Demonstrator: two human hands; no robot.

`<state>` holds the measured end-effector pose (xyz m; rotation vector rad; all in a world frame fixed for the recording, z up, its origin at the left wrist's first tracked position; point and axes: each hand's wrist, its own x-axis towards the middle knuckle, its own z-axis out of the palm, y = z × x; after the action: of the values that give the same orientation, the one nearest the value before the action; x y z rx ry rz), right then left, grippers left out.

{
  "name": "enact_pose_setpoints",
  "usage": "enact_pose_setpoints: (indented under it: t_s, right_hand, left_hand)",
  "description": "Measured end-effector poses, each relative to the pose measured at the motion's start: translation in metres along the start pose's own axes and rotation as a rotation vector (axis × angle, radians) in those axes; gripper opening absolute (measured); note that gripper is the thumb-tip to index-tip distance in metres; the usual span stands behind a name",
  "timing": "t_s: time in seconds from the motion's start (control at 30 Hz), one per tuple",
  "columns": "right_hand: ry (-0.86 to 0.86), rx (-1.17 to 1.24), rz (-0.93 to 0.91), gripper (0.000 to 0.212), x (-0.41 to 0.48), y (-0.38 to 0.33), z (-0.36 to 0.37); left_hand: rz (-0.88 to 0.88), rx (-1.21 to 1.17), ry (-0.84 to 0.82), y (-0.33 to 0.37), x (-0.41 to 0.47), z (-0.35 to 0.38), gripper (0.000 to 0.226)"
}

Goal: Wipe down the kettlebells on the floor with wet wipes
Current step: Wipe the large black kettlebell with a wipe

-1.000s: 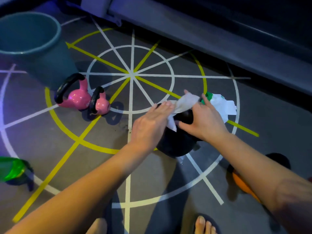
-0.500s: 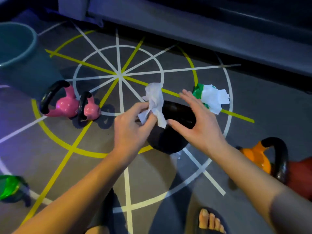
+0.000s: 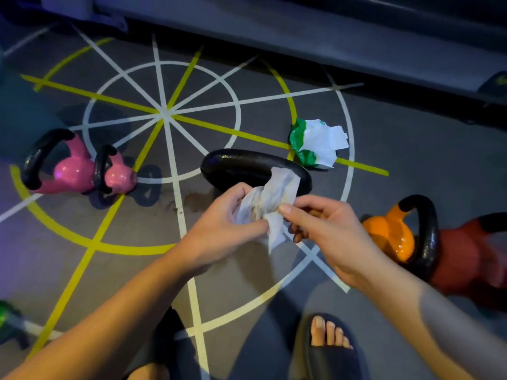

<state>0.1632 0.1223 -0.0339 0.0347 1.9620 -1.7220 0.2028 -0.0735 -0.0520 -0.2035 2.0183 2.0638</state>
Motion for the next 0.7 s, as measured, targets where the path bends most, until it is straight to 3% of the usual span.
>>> enact_pose_setpoints:
  t_s: [0.1,0.2,0.27,0.43,0.53,0.6,0.7]
  right_hand:
    - [-0.017,-0.117,-0.001,0.009,0.0,0.004,0.002]
    - [0.043,-0.219,0.0,0.019,-0.002,0.011,0.008]
    - [0.095,-0.233,0.016,0.023,-0.002,0.016,0.012]
    - [0.028,-0.14,0.033,0.017,-0.001,0.026,0.017]
    - [-0.05,-0.153,0.063,0.03,0.001,0.027,0.011]
    - [-0.059,-0.082,0.105,0.036,0.002,0.028,0.008]
    - [0.04,0.065,0.155,0.027,0.004,0.032,0.003]
  left_hand:
    - [-0.104,-0.245,0.024,-0.005,-0.005,-0.002,0.036]
    - [-0.116,-0.039,0.171,-0.018,-0.007,0.004,0.025]
    - [-0.101,0.033,0.182,-0.028,-0.01,0.012,0.01]
    - [-0.189,-0.083,0.17,-0.029,-0.011,0.03,0.015]
    - [-0.315,-0.278,0.231,-0.027,-0.005,0.034,0.023]
    - [-0.29,-0.212,0.247,-0.032,0.0,0.036,0.023]
    - [-0.169,-0.077,0.33,-0.042,0.004,0.043,0.015]
